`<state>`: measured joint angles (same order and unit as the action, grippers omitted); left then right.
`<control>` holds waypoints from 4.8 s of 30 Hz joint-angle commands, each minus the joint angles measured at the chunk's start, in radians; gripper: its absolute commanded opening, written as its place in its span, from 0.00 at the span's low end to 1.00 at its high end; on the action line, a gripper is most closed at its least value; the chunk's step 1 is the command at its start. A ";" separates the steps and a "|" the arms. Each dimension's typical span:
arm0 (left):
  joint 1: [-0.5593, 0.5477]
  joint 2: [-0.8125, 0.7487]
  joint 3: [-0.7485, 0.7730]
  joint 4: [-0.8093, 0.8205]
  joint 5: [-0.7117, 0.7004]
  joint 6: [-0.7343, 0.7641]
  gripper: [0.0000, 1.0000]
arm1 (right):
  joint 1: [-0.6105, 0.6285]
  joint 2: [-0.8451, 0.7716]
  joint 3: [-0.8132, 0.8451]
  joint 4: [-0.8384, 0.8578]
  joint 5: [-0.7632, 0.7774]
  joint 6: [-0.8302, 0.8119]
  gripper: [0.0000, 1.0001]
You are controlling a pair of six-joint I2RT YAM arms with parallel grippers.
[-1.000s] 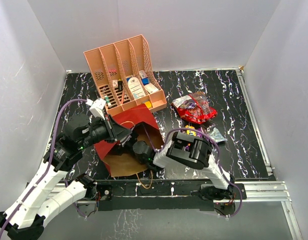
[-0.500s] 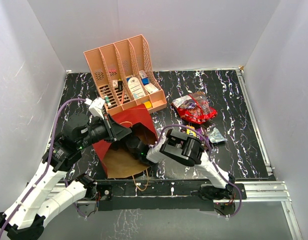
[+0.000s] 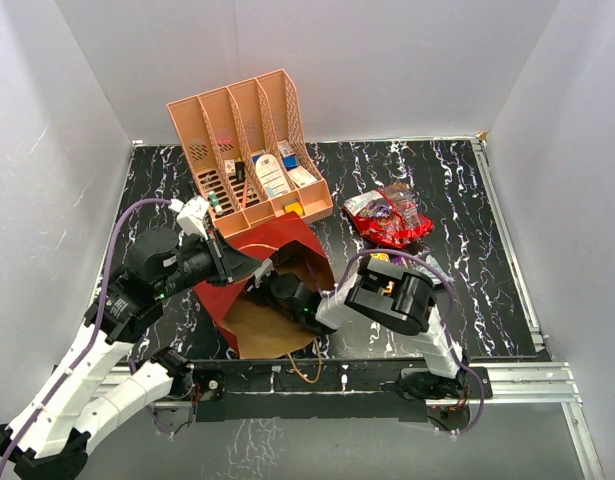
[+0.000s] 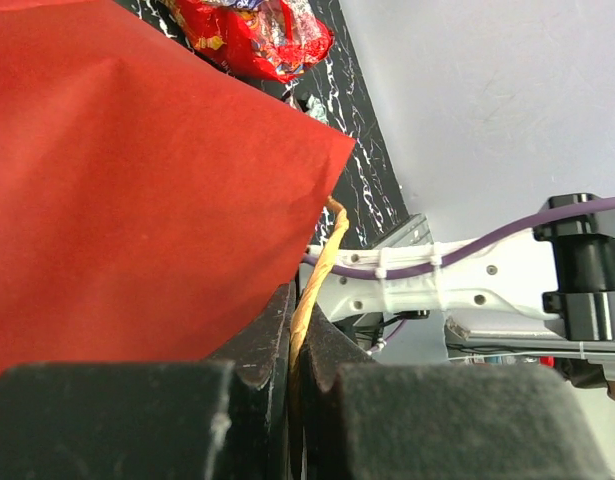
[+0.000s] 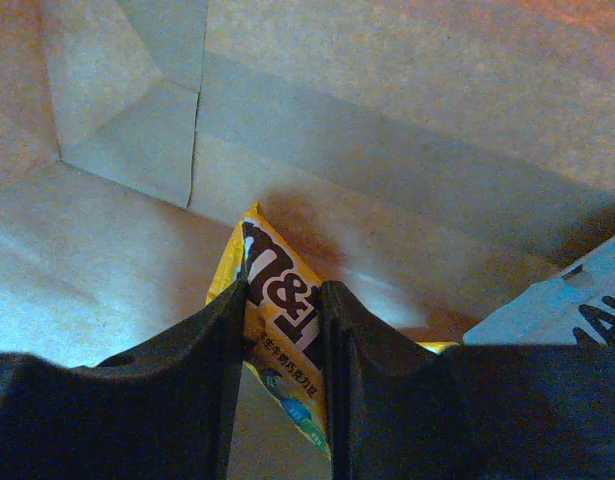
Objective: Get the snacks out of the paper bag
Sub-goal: Take out the snack from the paper bag, then place the snack at the center of the board, then take out the snack from the paper bag.
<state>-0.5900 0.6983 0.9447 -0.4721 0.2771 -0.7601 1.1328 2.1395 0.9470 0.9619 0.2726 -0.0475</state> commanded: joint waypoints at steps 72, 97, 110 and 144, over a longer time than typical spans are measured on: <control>0.002 0.045 -0.059 0.018 -0.041 -0.017 0.00 | -0.292 -1.307 -0.294 -1.147 0.565 0.615 0.07; 0.002 0.040 -0.055 0.010 -0.031 -0.016 0.00 | -0.554 -1.051 -0.291 -1.338 0.460 1.090 0.31; 0.002 0.025 -0.071 0.022 -0.028 -0.025 0.00 | -0.554 -1.410 -0.406 -0.880 -0.275 0.430 0.49; 0.002 0.021 -0.041 -0.025 -0.055 -0.010 0.00 | 0.270 -0.956 -0.165 -0.867 -0.051 -0.223 0.59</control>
<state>-0.5903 0.7166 0.8665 -0.4969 0.2249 -0.7856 1.3598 1.1488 0.7334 0.0296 -0.0044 -0.1486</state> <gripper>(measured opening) 0.007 0.584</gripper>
